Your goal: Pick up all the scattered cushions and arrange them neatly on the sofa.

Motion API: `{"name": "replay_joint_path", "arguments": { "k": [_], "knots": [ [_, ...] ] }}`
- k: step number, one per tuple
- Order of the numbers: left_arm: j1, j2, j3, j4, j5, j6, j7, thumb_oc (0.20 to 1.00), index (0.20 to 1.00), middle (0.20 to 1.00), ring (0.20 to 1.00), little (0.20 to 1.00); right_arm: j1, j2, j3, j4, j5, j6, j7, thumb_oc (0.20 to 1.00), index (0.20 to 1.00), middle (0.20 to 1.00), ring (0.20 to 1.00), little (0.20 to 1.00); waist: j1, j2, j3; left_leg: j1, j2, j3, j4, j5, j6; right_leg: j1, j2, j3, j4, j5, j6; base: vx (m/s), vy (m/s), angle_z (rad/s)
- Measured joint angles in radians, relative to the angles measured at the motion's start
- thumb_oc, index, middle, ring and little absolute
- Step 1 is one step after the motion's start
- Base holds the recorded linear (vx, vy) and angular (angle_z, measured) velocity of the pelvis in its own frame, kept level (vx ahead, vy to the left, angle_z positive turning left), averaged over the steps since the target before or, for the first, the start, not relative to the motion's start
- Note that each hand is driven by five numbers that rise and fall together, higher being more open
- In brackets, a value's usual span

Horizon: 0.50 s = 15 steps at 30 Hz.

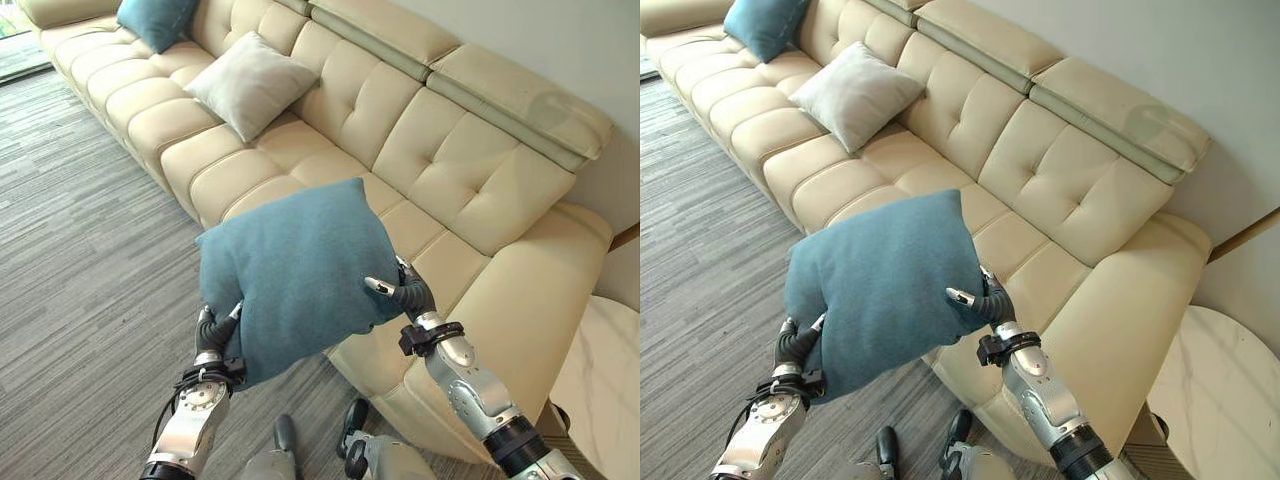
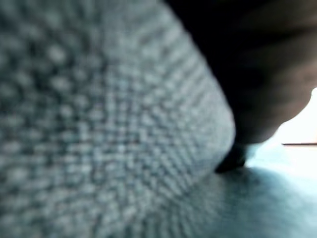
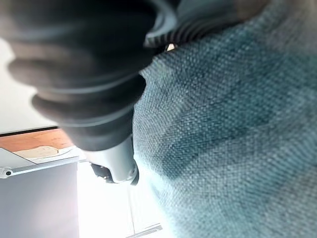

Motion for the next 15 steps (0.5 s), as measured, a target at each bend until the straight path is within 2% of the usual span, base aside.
{"name": "replay_joint_path", "arguments": {
  "k": [1, 2, 3, 4, 5, 7, 9, 11, 13, 14, 15],
  "knots": [
    [0.007, -0.001, 0.000, 0.001, 0.000, 0.000, 0.001, 0.200, 0.200, 0.200, 0.200, 0.200, 0.001, -0.001, 0.002, 0.004, 0.001, 0.000, 0.000, 0.200, 0.200, 0.200, 0.200, 0.200, 0.003, -0.001, 0.000, -0.017, 0.018, -0.019, 0.100, -0.031, -0.001, 0.029, 0.010, 0.013, -0.009, -0.002, -0.013, 0.11, -0.037, -0.43],
    [0.007, -0.006, -0.001, 0.000, 0.000, 0.000, 0.002, 0.200, 0.200, 0.200, 0.200, 0.200, 0.005, -0.001, 0.000, 0.003, 0.001, 0.000, 0.000, 0.200, 0.200, 0.200, 0.200, 0.200, 0.009, 0.000, -0.002, -0.056, 0.035, -0.068, 0.216, -0.047, 0.007, 0.069, 0.024, 0.029, -0.044, -0.005, -0.027, 0.13, 0.009, -0.40],
    [0.007, -0.011, -0.001, -0.001, 0.000, -0.001, 0.002, 0.200, 0.200, 0.200, 0.200, 0.200, 0.006, -0.007, -0.002, 0.001, 0.004, 0.000, 0.000, 0.200, 0.200, 0.200, 0.200, 0.200, 0.010, -0.002, -0.008, -0.106, 0.052, -0.120, 0.303, -0.069, -0.007, 0.094, 0.035, 0.046, -0.079, 0.006, -0.032, 0.14, 0.036, -0.48],
    [0.007, -0.022, -0.001, -0.003, 0.000, -0.002, 0.002, 0.200, 0.200, 0.200, 0.200, 0.200, 0.006, -0.013, -0.004, -0.002, 0.008, -0.001, 0.000, 0.200, 0.200, 0.200, 0.200, 0.200, 0.012, 0.002, -0.018, -0.121, 0.064, -0.154, 0.283, -0.091, -0.012, 0.103, 0.049, 0.063, -0.098, 0.013, -0.030, 0.14, 0.060, -0.51],
    [0.005, -0.031, -0.001, -0.008, 0.000, -0.003, 0.002, 0.200, 0.200, 0.200, 0.200, 0.200, 0.006, -0.013, -0.009, -0.004, 0.009, -0.002, 0.000, 0.200, 0.200, 0.200, 0.200, 0.200, 0.009, 0.004, -0.018, -0.127, 0.077, -0.176, 0.222, -0.092, -0.016, 0.109, 0.060, 0.081, -0.110, 0.025, -0.046, 0.14, 0.072, -0.61],
    [0.005, -0.042, -0.001, -0.014, 0.000, -0.003, 0.003, 0.200, 0.200, 0.200, 0.200, 0.200, 0.005, -0.017, -0.011, -0.004, 0.009, -0.003, 0.000, 0.200, 0.200, 0.200, 0.200, 0.200, 0.001, 0.004, -0.018, -0.129, 0.096, -0.216, 0.070, -0.087, -0.019, 0.119, 0.069, 0.108, -0.123, 0.028, -0.047, 0.12, 0.071, -0.57],
    [0.005, -0.046, -0.004, -0.014, 0.000, -0.003, 0.003, 0.200, 0.200, 0.200, 0.200, 0.200, 0.007, -0.029, -0.010, -0.004, 0.009, -0.002, 0.000, 0.200, 0.200, 0.200, 0.200, 0.200, -0.009, 0.005, -0.018, -0.128, 0.091, -0.259, -0.036, -0.058, -0.043, 0.141, 0.070, 0.138, -0.139, 0.028, -0.043, 0.12, 0.071, -0.48],
    [0.003, -0.049, -0.005, -0.015, 0.000, -0.003, 0.004, 0.200, 0.200, 0.200, 0.200, 0.200, 0.014, -0.044, -0.009, -0.004, 0.009, -0.002, -0.001, 0.200, 0.200, 0.200, 0.200, 0.200, -0.013, 0.015, -0.015, -0.136, 0.085, -0.301, -0.098, 0.002, -0.048, 0.175, 0.072, 0.157, -0.155, 0.021, -0.026, 0.12, 0.074, -0.52],
    [0.003, -0.064, -0.006, -0.015, 0.000, -0.003, 0.005, 0.200, 0.200, 0.200, 0.200, 0.200, 0.031, -0.060, -0.007, -0.004, 0.009, -0.002, -0.001, 0.200, 0.200, 0.200, 0.200, 0.200, -0.015, 0.050, -0.015, -0.131, 0.097, -0.332, -0.145, 0.058, -0.037, 0.219, 0.093, 0.175, -0.175, 0.013, -0.001, 0.14, 0.107, -0.41],
    [0.002, -0.078, -0.006, -0.016, 0.000, -0.003, 0.008, 0.200, 0.200, 0.200, 0.200, 0.200, 0.040, -0.073, -0.007, -0.004, 0.009, -0.002, -0.001, 0.200, 0.200, 0.200, 0.200, 0.200, -0.016, 0.083, -0.019, -0.125, 0.107, -0.343, -0.160, 0.075, -0.032, 0.236, 0.112, 0.188, -0.188, 0.002, 0.016, 0.11, 0.091, -0.31],
    [-0.002, -0.085, -0.005, -0.017, 0.001, -0.003, 0.017, 0.200, 0.200, 0.200, 0.200, 0.200, 0.044, -0.071, -0.006, 0.003, 0.009, -0.002, -0.001, 0.200, 0.200, 0.200, 0.200, 0.200, -0.016, 0.099, -0.017, -0.115, 0.108, -0.362, -0.159, 0.147, -0.023, 0.241, 0.116, 0.208, -0.193, -0.023, 0.023, 0.13, 0.108, -0.56]
  ]
}}
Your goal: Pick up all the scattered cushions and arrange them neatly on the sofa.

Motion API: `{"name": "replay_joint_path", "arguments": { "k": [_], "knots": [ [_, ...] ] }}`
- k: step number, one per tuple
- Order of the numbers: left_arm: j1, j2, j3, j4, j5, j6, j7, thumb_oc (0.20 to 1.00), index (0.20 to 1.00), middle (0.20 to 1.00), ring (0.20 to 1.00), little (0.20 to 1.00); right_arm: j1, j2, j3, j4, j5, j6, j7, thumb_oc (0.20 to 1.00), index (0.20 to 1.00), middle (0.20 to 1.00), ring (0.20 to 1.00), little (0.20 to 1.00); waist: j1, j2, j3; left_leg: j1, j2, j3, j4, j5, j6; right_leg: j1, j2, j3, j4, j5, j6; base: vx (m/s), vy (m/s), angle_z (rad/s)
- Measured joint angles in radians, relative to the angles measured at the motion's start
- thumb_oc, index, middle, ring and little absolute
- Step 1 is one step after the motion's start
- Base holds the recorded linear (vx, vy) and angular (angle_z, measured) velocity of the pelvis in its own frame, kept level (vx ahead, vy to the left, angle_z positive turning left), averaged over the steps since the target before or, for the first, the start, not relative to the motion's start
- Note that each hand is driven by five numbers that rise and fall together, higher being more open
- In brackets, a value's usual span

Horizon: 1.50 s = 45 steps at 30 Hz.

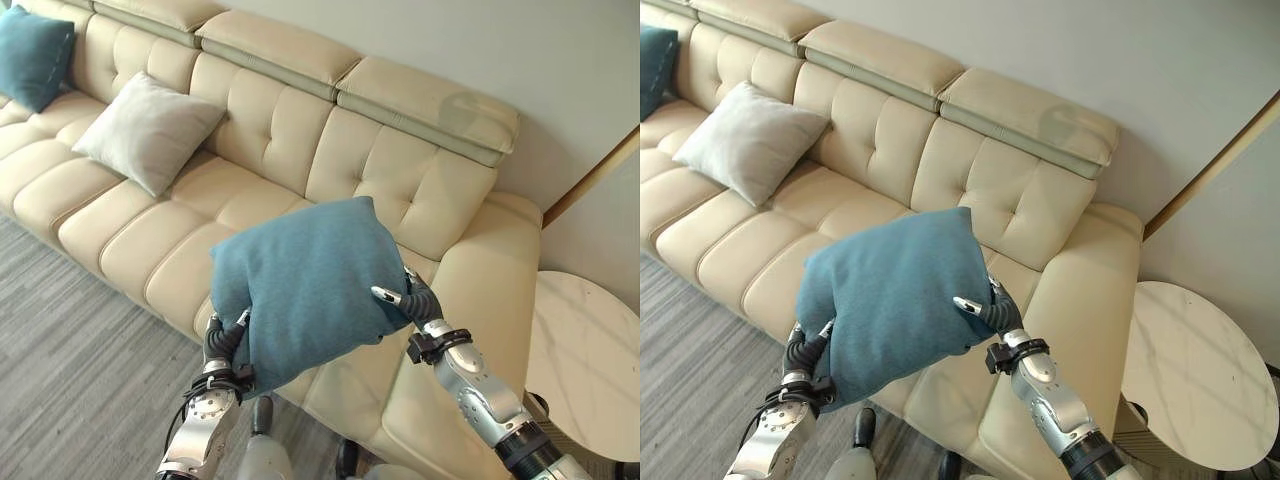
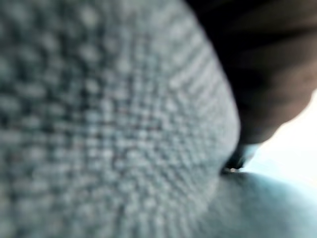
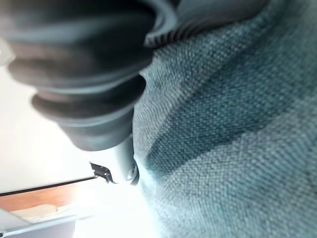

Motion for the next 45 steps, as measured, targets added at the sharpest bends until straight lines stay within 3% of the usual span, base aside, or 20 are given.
{"name": "replay_joint_path", "arguments": {
  "k": [2, 3, 4, 6, 12, 15, 16, 18, 20, 21, 23, 27, 32, 36, 40, 42, 45],
  "knots": [
    [-0.005, 0.030, 0.004, -0.003, 0.000, -0.001, 0.031, 0.200, 0.200, 0.200, 0.200, 0.200, 0.006, 0.013, 0.015, -0.001, 0.000, 0.000, -0.001, 0.200, 0.200, 0.200, 0.200, 0.200, 0.020, -0.031, -0.007, 0.009, -0.041, 0.011, 0.001, 0.005, -0.005, -0.028, -0.050, 0.010, 0.032, -0.024, 0.041, 0.17, 0.209, -0.61],
    [-0.027, 0.050, 0.003, -0.003, 0.000, -0.001, 0.038, 0.200, 0.200, 0.200, 0.200, 0.200, 0.014, 0.033, 0.010, -0.001, 0.000, 0.000, -0.001, 0.200, 0.200, 0.200, 0.200, 0.200, 0.021, -0.048, -0.001, 0.016, -0.084, 0.029, 0.004, 0.016, 0.016, -0.032, -0.100, 0.014, 0.045, -0.020, 0.072, 0.28, 0.365, -0.50],
    [-0.024, 0.052, 0.004, -0.003, 0.001, -0.001, 0.043, 0.200, 0.200, 0.200, 0.200, 0.200, 0.018, 0.042, 0.009, -0.008, -0.001, 0.002, -0.001, 0.200, 0.200, 0.200, 0.200, 0.200, 0.027, -0.046, 0.000, 0.046, -0.114, 0.055, -0.003, -0.003, 0.043, -0.022, -0.129, 0.054, 0.040, -0.005, 0.093, 0.33, 0.441, -0.44],
    [-0.020, 0.063, 0.003, -0.005, 0.003, -0.001, 0.044, 0.200, 0.200, 0.200, 0.200, 0.200, 0.032, 0.043, 0.008, -0.021, -0.002, 0.003, 0.000, 0.200, 0.200, 0.200, 0.200, 0.200, 0.031, -0.042, 0.004, 0.079, -0.137, 0.060, -0.003, -0.019, 0.064, 0.003, -0.155, 0.063, 0.030, 0.006, 0.116, 0.17, 0.228, -0.47],
    [-0.023, 0.093, 0.003, -0.019, 0.033, -0.002, 0.034, 0.200, 0.200, 0.200, 0.200, 0.200, 0.084, 0.042, -0.006, -0.067, -0.003, 0.013, 0.007, 0.200, 0.200, 0.200, 0.200, 0.200, 0.022, -0.051, 0.004, 0.141, -0.158, 0.150, -0.038, -0.041, 0.083, -0.006, -0.180, 0.130, 0.037, 0.015, 0.132, 0.07, 0.223, -0.49],
    [-0.019, 0.108, 0.009, -0.021, 0.040, 0.000, 0.030, 0.200, 0.200, 0.200, 0.200, 0.200, 0.123, 0.050, -0.011, -0.113, -0.026, 0.026, 0.021, 0.200, 0.200, 0.200, 0.200, 0.200, 0.004, -0.047, 0.010, 0.151, -0.133, 0.232, -0.038, -0.048, 0.094, -0.098, -0.169, 0.193, 0.146, 0.019, 0.148, -0.09, 0.145, -1.01],
    [-0.019, 0.113, 0.016, -0.025, 0.043, 0.003, 0.029, 0.200, 0.200, 0.200, 0.200, 0.200, 0.129, 0.059, -0.012, -0.113, -0.032, 0.028, 0.025, 0.200, 0.200, 0.200, 0.200, 0.200, 0.003, -0.058, 0.014, 0.162, -0.123, 0.290, -0.034, -0.050, 0.096, -0.132, -0.169, 0.178, 0.160, 0.030, 0.147, -0.04, 0.090, -1.40],
    [-0.019, 0.115, 0.037, -0.026, 0.067, 0.005, 0.025, 0.200, 0.200, 0.200, 0.200, 0.200, 0.133, 0.069, -0.008, -0.114, -0.032, 0.031, 0.031, 0.200, 0.200, 0.200, 0.200, 0.200, 0.000, -0.061, 0.020, 0.172, -0.123, 0.373, -0.039, -0.074, 0.106, -0.183, -0.183, 0.038, 0.180, 0.043, 0.128, -0.05, 0.100, -1.33],
    [-0.019, 0.098, 0.051, -0.031, 0.070, 0.005, 0.024, 0.200, 0.200, 0.200, 0.200, 0.200, 0.143, 0.060, -0.010, -0.114, -0.032, 0.031, 0.040, 0.200, 0.200, 0.200, 0.200, 0.200, -0.024, -0.050, 0.024, 0.173, -0.123, 0.408, -0.047, -0.088, 0.103, -0.200, -0.217, -0.110, 0.173, 0.042, 0.124, 0.02, 0.019, -0.75],
    [-0.019, 0.091, 0.050, -0.032, 0.071, 0.005, 0.020, 0.200, 0.200, 0.200, 0.200, 0.200, 0.155, 0.047, -0.013, -0.115, -0.033, 0.032, 0.043, 0.200, 0.200, 0.200, 0.200, 0.200, -0.026, -0.046, 0.022, 0.169, -0.120, 0.414, -0.046, -0.087, 0.097, -0.188, -0.221, -0.135, 0.158, 0.047, 0.121, 0.05, -0.010, -0.36],
    [-0.016, 0.071, 0.045, -0.046, 0.078, 0.005, 0.007, 0.200, 0.200, 0.200, 0.200, 0.200, 0.210, 0.022, -0.033, -0.119, -0.040, 0.036, 0.061, 0.200, 0.200, 0.200, 0.200, 0.200, -0.032, -0.040, 0.016, 0.157, -0.109, 0.380, -0.045, -0.080, 0.082, -0.172, -0.188, -0.101, 0.103, 0.056, 0.119, 0.05, -0.018, 0.09],
    [0.021, 0.030, 0.042, -0.050, 0.079, 0.006, 0.006, 0.200, 0.200, 0.200, 0.200, 0.200, 0.216, 0.001, -0.031, -0.116, -0.040, 0.063, 0.062, 0.200, 0.200, 0.200, 0.200, 0.200, -0.022, -0.010, 0.005, 0.143, -0.095, 0.360, -0.046, -0.069, 0.067, -0.132, -0.155, -0.106, -0.007, 0.130, 0.095, 0.09, 0.005, 0.09],
    [0.050, 0.027, 0.039, -0.052, 0.079, 0.010, 0.007, 0.200, 0.200, 0.200, 0.200, 0.200, 0.200, -0.007, -0.022, -0.106, -0.040, 0.070, 0.059, 0.200, 0.200, 0.200, 0.200, 0.200, -0.017, 0.012, -0.003, 0.143, -0.082, 0.333, -0.040, -0.056, 0.061, -0.122, -0.134, -0.119, -0.006, 0.137, 0.087, 0.08, 0.003, 0.08],
    [0.000, 0.031, 0.000, -0.050, 0.078, 0.010, 0.023, 0.200, 0.200, 0.200, 0.200, 0.200, 0.064, -0.001, -0.030, -0.015, -0.040, 0.068, 0.015, 0.200, 0.200, 0.200, 0.200, 0.200, -0.008, 0.013, -0.003, 0.106, -0.082, 0.300, -0.039, -0.044, 0.064, -0.140, -0.133, -0.141, -0.002, 0.139, 0.081, -0.07, -0.035, 0.24],
    [-0.129, 0.052, -0.003, -0.032, 0.079, 0.009, 0.056, 0.200, 0.200, 0.200, 0.200, 0.200, -0.077, 0.005, -0.029, 0.009, -0.041, 0.066, -0.042, 0.200, 0.200, 0.200, 0.200, 0.200, 0.009, 0.011, 0.000, 0.003, -0.084, 0.293, -0.023, -0.023, 0.069, -0.241, -0.137, -0.139, 0.005, 0.145, 0.084, -0.25, -0.024, 0.08],
    [-0.310, 0.116, -0.028, 0.027, 0.084, 0.009, 0.096, 0.200, 0.200, 0.200, 0.200, 0.200, -0.247, 0.001, -0.028, 0.034, -0.053, 0.057, -0.078, 0.200, 0.200, 0.200, 0.200, 0.200, 0.009, 0.016, 0.032, -0.133, -0.076, 0.289, 0.058, -0.026, 0.073, -0.368, -0.147, -0.130, 0.069, 0.145, 0.083, -0.30, -0.031, -0.01],
    [-0.720, 0.208, -0.084, 0.217, 0.110, 0.009, 0.161, 0.200, 0.200, 0.200, 0.200, 0.200, -0.637, -0.009, -0.031, 0.211, -0.075, 0.043, -0.166, 0.200, 0.200, 0.200, 0.200, 0.200, 0.010, 0.026, 0.128, -0.319, -0.070, 0.278, 0.168, -0.028, 0.076, -0.571, -0.172, -0.109, 0.213, 0.143, 0.056, -0.12, -0.026, -0.04]
  ]
}}
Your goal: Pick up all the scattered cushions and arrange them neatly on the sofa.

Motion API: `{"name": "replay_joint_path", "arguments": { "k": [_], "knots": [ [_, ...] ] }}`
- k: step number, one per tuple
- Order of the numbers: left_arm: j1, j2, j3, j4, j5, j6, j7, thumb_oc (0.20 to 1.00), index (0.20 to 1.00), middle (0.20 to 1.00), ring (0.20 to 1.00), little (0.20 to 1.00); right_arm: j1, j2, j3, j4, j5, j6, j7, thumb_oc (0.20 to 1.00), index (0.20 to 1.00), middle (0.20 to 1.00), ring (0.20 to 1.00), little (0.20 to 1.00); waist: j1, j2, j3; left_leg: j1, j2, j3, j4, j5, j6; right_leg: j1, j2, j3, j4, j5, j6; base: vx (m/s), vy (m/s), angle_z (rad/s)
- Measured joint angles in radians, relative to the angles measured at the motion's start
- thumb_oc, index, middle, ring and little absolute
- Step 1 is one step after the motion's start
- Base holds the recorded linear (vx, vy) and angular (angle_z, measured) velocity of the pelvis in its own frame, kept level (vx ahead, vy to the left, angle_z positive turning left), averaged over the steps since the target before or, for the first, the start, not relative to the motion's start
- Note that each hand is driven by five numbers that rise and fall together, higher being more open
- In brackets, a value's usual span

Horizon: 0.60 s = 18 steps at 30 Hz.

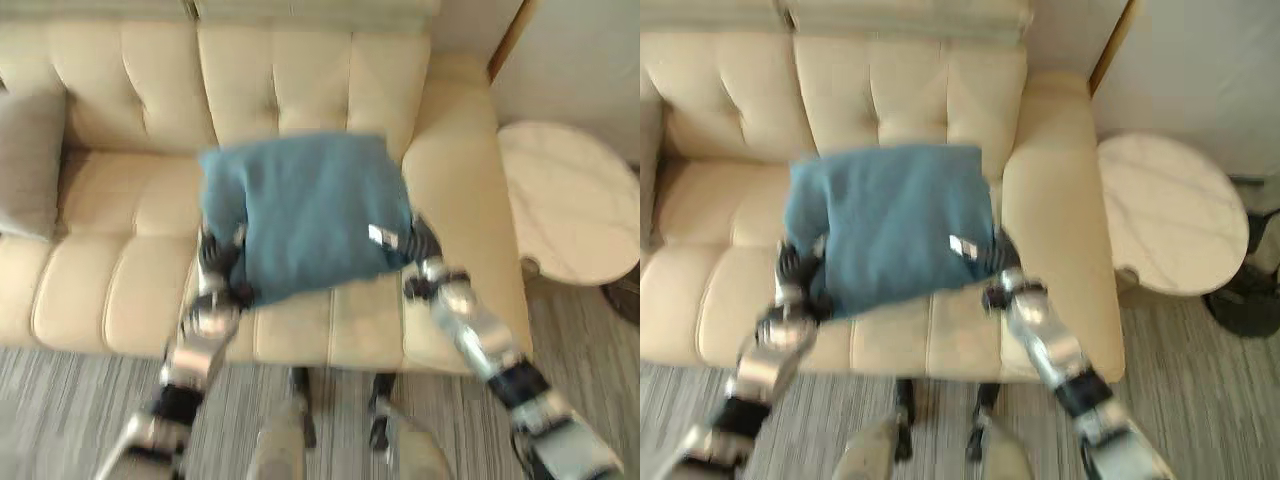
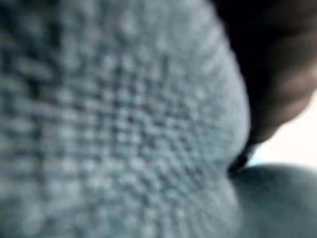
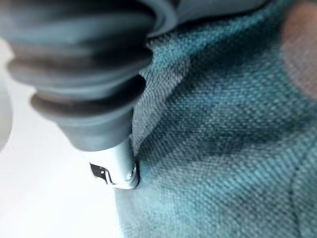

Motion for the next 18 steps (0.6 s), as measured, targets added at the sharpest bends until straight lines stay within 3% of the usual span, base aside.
{"name": "replay_joint_path", "arguments": {
  "k": [2, 3, 5, 7, 9, 12, 13, 14, 15, 16, 18],
  "knots": [
    [-0.228, 0.030, -0.036, 0.096, 0.000, 0.000, 0.032, 0.200, 0.200, 0.200, 0.200, 0.200, -0.185, -0.011, -0.012, 0.071, -0.007, -0.016, -0.056, 0.200, 0.200, 0.200, 0.200, 0.200, -0.004, -0.005, 0.039, -0.077, -0.001, -0.001, 0.012, 0.003, -0.013, -0.093, -0.013, 0.003, 0.045, -0.008, 0.002, 0.02, -0.041, 0.05],
    [-0.348, 0.057, -0.085, 0.176, 0.029, -0.006, 0.061, 0.200, 0.200, 0.200, 0.200, 0.200, -0.266, -0.039, 0.001, 0.095, -0.038, -0.031, -0.104, 0.200, 0.200, 0.200, 0.200, 0.200, -0.007, -0.006, 0.057, -0.109, 0.000, -0.005, 0.020, -0.005, -0.006, -0.128, -0.022, 0.005, 0.060, -0.023, -0.019, 0.04, -0.028, 0.02],
    [-0.475, 0.110, -0.155, 0.230, 0.049, -0.006, 0.072, 0.200, 0.200, 0.200, 0.200, 0.200, -0.373, -0.065, 0.018, 0.115, -0.063, -0.049, -0.144, 0.200, 0.200, 0.200, 0.200, 0.200, -0.012, -0.007, 0.058, -0.182, 0.004, -0.010, 0.047, 0.004, -0.016, -0.203, -0.023, 0.009, 0.093, -0.021, -0.017, -0.04, -0.020, 0.02],
    [-0.533, 0.134, -0.175, 0.243, 0.072, -0.007, 0.078, 0.200, 0.200, 0.200, 0.200, 0.200, -0.413, -0.074, 0.013, 0.116, -0.082, -0.077, -0.167, 0.200, 0.200, 0.200, 0.200, 0.200, -0.021, -0.006, 0.062, -0.232, 0.007, -0.021, 0.060, 0.014, -0.004, -0.251, -0.021, 0.005, 0.118, -0.014, -0.031, -0.03, -0.013, 0.10],
    [-0.649, 0.161, -0.307, 0.379, 0.090, -0.012, 0.086, 0.200, 0.200, 0.200, 0.200, 0.200, -0.466, -0.091, 0.046, 0.183, -0.097, -0.095, -0.191, 0.200, 0.200, 0.200, 0.200, 0.200, -0.030, -0.006, 0.061, -0.281, 0.007, -0.046, 0.088, 0.014, -0.001, -0.297, -0.024, 0.002, 0.157, -0.030, -0.044, -0.02, -0.013, 0.16],
    [-0.788, 0.137, -0.413, 0.558, 0.158, 0.002, 0.078, 0.200, 0.200, 0.200, 0.200, 0.200, -0.563, -0.078, 0.085, 0.343, -0.121, -0.109, -0.233, 0.200, 0.200, 0.200, 0.200, 0.200, -0.036, -0.006, 0.061, -0.385, 0.010, -0.058, 0.108, 0.014, 0.000, -0.404, -0.024, 0.005, 0.195, -0.041, -0.055, -0.03, -0.004, 0.08],
    [-0.807, 0.108, -0.435, 0.638, 0.179, 0.028, 0.067, 1.000, 1.000, 1.000, 1.000, 1.000, -0.588, -0.054, 0.130, 0.454, -0.122, -0.112, -0.244, 0.228, 0.228, 0.228, 0.228, 0.228, -0.040, -0.007, 0.061, -0.413, 0.011, -0.058, 0.109, 0.014, 0.000, -0.432, -0.023, 0.006, 0.194, -0.041, -0.055, 0.00, 0.000, 0.00],
    [-0.801, 0.088, -0.447, 0.653, 0.197, 0.042, 0.061, 1.000, 1.000, 1.000, 1.000, 1.000, -0.587, -0.044, 0.156, 0.482, -0.122, -0.109, -0.246, 1.000, 1.000, 1.000, 1.000, 1.000, -0.044, -0.009, 0.066, -0.428, 0.012, -0.059, 0.109, 0.014, 0.000, -0.449, -0.024, 0.008, 0.194, -0.041, -0.055, -0.03, 0.015, -0.01],
    [-0.798, 0.079, -0.467, 0.684, 0.201, 0.050, 0.064, 1.000, 1.000, 1.000, 1.000, 1.000, -0.586, -0.028, 0.169, 0.529, -0.124, -0.109, -0.245, 1.000, 1.000, 1.000, 1.000, 1.000, -0.046, -0.010, 0.066, -0.437, 0.012, -0.059, 0.109, 0.014, 0.000, -0.457, -0.025, 0.008, 0.194, -0.041, -0.055, 0.00, 0.000, 0.00],
    [-0.830, 0.069, -0.552, 0.793, 0.245, 0.058, 0.053, 1.000, 1.000, 1.000, 1.000, 1.000, -0.617, -0.018, 0.273, 0.637, -0.135, -0.096, -0.245, 1.000, 1.000, 1.000, 1.000, 1.000, -0.057, -0.010, 0.066, -0.447, 0.010, -0.064, 0.109, 0.014, 0.000, -0.466, -0.025, 0.009, 0.194, -0.041, -0.055, -0.01, 0.017, 0.03],
    [-0.851, 0.089, -0.573, 0.797, 0.279, 0.067, 0.041, 1.000, 1.000, 1.000, 1.000, 1.000, -0.617, -0.024, 0.277, 0.645, -0.141, -0.077, -0.227, 1.000, 1.000, 1.000, 1.000, 1.000, -0.060, -0.014, 0.069, -0.465, 0.010, -0.066, 0.112, 0.014, 0.000, -0.482, -0.025, 0.009, 0.195, -0.041, -0.055, 0.00, 0.000, 0.00]
  ]
}}
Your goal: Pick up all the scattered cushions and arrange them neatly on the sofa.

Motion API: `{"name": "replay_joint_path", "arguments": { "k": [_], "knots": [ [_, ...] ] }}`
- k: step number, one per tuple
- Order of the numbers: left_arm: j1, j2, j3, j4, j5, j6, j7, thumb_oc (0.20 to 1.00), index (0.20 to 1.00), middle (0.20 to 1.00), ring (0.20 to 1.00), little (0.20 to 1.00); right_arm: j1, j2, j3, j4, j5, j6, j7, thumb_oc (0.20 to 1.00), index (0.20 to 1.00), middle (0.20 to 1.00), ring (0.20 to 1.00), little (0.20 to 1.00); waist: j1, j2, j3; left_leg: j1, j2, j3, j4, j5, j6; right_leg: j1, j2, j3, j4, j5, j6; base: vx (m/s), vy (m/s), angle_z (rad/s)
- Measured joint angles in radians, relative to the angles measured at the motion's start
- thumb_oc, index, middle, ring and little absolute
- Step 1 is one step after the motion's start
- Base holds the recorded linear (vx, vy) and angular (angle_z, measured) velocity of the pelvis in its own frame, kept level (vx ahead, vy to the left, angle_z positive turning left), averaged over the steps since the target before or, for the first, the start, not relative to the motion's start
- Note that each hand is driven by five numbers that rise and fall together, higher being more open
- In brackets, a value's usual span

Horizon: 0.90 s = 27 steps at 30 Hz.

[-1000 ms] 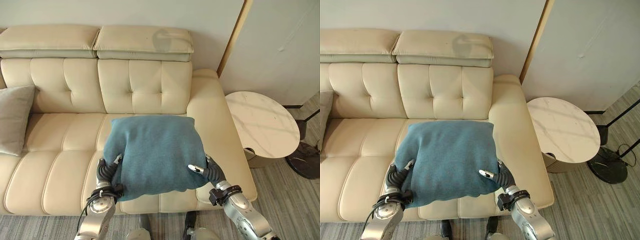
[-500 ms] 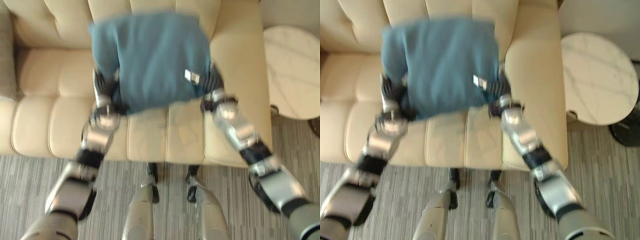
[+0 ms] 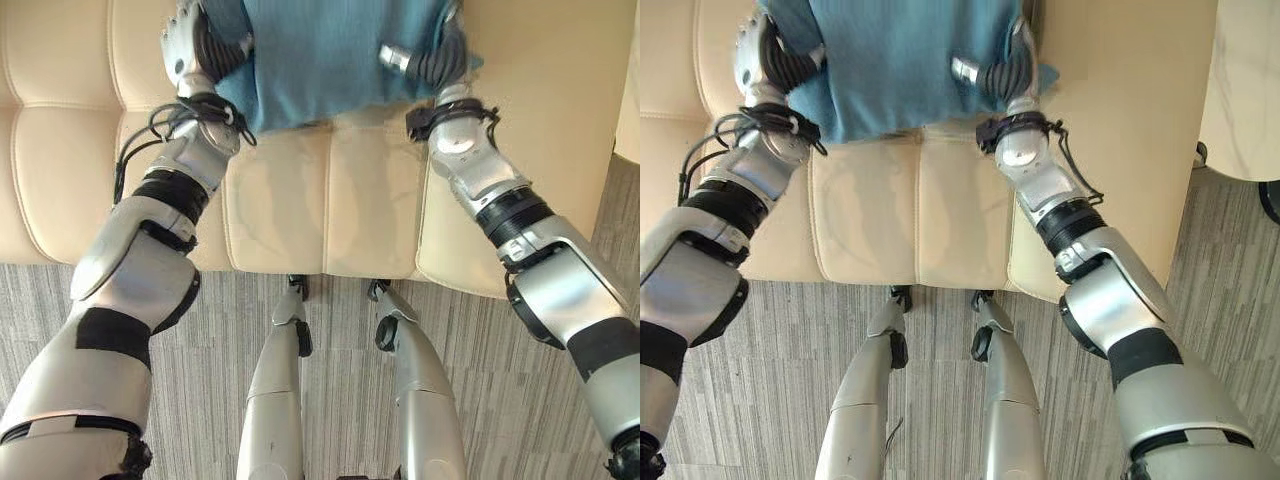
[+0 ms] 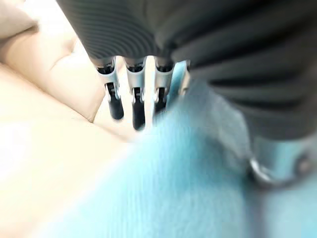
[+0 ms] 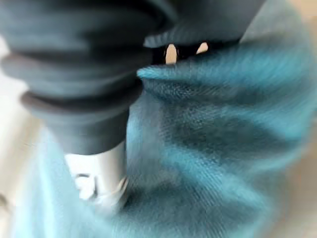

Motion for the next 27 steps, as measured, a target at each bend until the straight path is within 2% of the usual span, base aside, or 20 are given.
{"name": "replay_joint_path", "arguments": {
  "k": [7, 11, 16, 18, 19, 20, 22, 23, 25, 27],
  "knots": [
    [-0.024, 0.050, 0.003, 0.002, 0.004, 0.001, -0.015, 1.000, 1.000, 1.000, 1.000, 1.000, 0.015, 0.001, -0.061, 0.010, -0.013, -0.006, -0.010, 1.000, 1.000, 1.000, 1.000, 1.000, -0.002, -0.005, 0.002, 0.000, -0.003, -0.013, 0.005, 0.001, -0.001, -0.001, 0.002, 0.000, 0.013, -0.001, 0.000, 0.00, 0.003, 0.00],
    [-0.026, 0.054, 0.023, 0.003, 0.004, 0.006, -0.019, 1.000, 1.000, 1.000, 1.000, 1.000, 0.034, 0.046, -0.085, 0.021, -0.013, -0.006, -0.024, 1.000, 1.000, 1.000, 1.000, 1.000, -0.006, -0.005, 0.002, 0.008, -0.005, -0.012, 0.016, 0.002, -0.001, 0.010, 0.004, 0.006, 0.015, 0.001, 0.001, 0.00, 0.000, 0.00],
    [-0.024, 0.067, 0.034, 0.001, 0.002, 0.016, -0.031, 1.000, 1.000, 1.000, 1.000, 1.000, 0.103, 0.060, -0.079, 0.024, -0.013, 0.020, 0.020, 1.000, 1.000, 1.000, 1.000, 1.000, -0.006, -0.006, 0.003, 0.083, -0.006, -0.009, -0.001, 0.001, -0.001, 0.084, 0.008, 0.008, -0.003, 0.002, 0.002, 0.00, 0.000, 0.00],
    [-0.012, 0.068, 0.094, -0.003, -0.016, 0.007, -0.044, 1.000, 1.000, 1.000, 1.000, 1.000, 0.134, 0.059, -0.083, 0.024, -0.013, 0.022, 0.040, 1.000, 1.000, 1.000, 1.000, 1.000, -0.005, -0.006, 0.003, 0.122, -0.006, -0.006, -0.009, 0.001, -0.001, 0.121, 0.009, 0.009, -0.008, 0.001, 0.003, 0.01, 0.002, -0.03],
    [0.058, 0.048, 0.290, -0.026, -0.143, -0.029, -0.069, 1.000, 1.000, 1.000, 1.000, 1.000, 0.178, 0.059, -0.085, 0.024, -0.012, 0.047, 0.064, 1.000, 1.000, 1.000, 1.000, 1.000, -0.004, -0.007, 0.002, 0.185, -0.006, 0.000, -0.026, 0.000, -0.003, 0.181, 0.012, 0.014, -0.026, 0.001, 0.005, 0.03, 0.008, -0.09],
    [0.097, 0.039, 0.355, -0.025, -0.225, -0.037, -0.083, 1.000, 1.000, 1.000, 1.000, 1.000, 0.201, 0.061, -0.086, 0.022, -0.011, 0.057, 0.072, 1.000, 1.000, 1.000, 1.000, 1.000, -0.006, -0.008, 0.000, 0.218, -0.006, 0.003, -0.039, -0.001, -0.003, 0.210, 0.014, 0.016, -0.039, 0.002, 0.008, 0.04, 0.022, -0.13],
    [0.147, 0.040, 0.387, -0.021, -0.338, -0.047, -0.112, 1.000, 1.000, 1.000, 1.000, 1.000, 0.235, 0.063, -0.093, 0.020, -0.011, 0.060, 0.082, 1.000, 1.000, 1.000, 1.000, 1.000, -0.007, -0.014, -0.014, 0.248, -0.006, 0.008, -0.053, -0.007, -0.012, 0.237, 0.016, 0.023, -0.051, -0.009, 0.026, 0.04, 0.026, -0.08],
    [0.178, 0.039, 0.449, -0.038, -0.421, -0.062, -0.149, 1.000, 1.000, 1.000, 1.000, 1.000, 0.254, 0.062, -0.124, 0.018, -0.011, 0.063, 0.095, 1.000, 1.000, 1.000, 1.000, 1.000, -0.007, -0.014, -0.018, 0.257, -0.006, 0.008, -0.054, -0.007, -0.012, 0.246, 0.017, 0.023, -0.054, -0.011, 0.030, 0.03, 0.026, -0.02],
    [0.226, 0.048, 0.467, -0.020, -0.562, -0.070, -0.209, 1.000, 1.000, 1.000, 1.000, 1.000, 0.293, 0.051, -0.168, 0.025, -0.007, 0.090, 0.111, 1.000, 1.000, 1.000, 1.000, 1.000, -0.004, -0.014, -0.018, 0.287, -0.006, 0.008, -0.057, -0.004, -0.008, 0.279, 0.023, 0.022, -0.063, -0.001, 0.019, 0.04, 0.028, 0.00],
    [0.284, 0.050, 0.490, -0.017, -0.622, -0.072, -0.248, 1.000, 1.000, 1.000, 1.000, 1.000, 0.332, 0.050, -0.205, 0.050, 0.005, 0.104, 0.121, 1.000, 1.000, 1.000, 1.000, 1.000, 0.004, -0.013, -0.018, 0.339, -0.007, 0.010, -0.079, -0.004, -0.008, 0.333, 0.027, 0.021, -0.089, 0.007, 0.021, 0.05, 0.015, -0.03]
  ]
}}
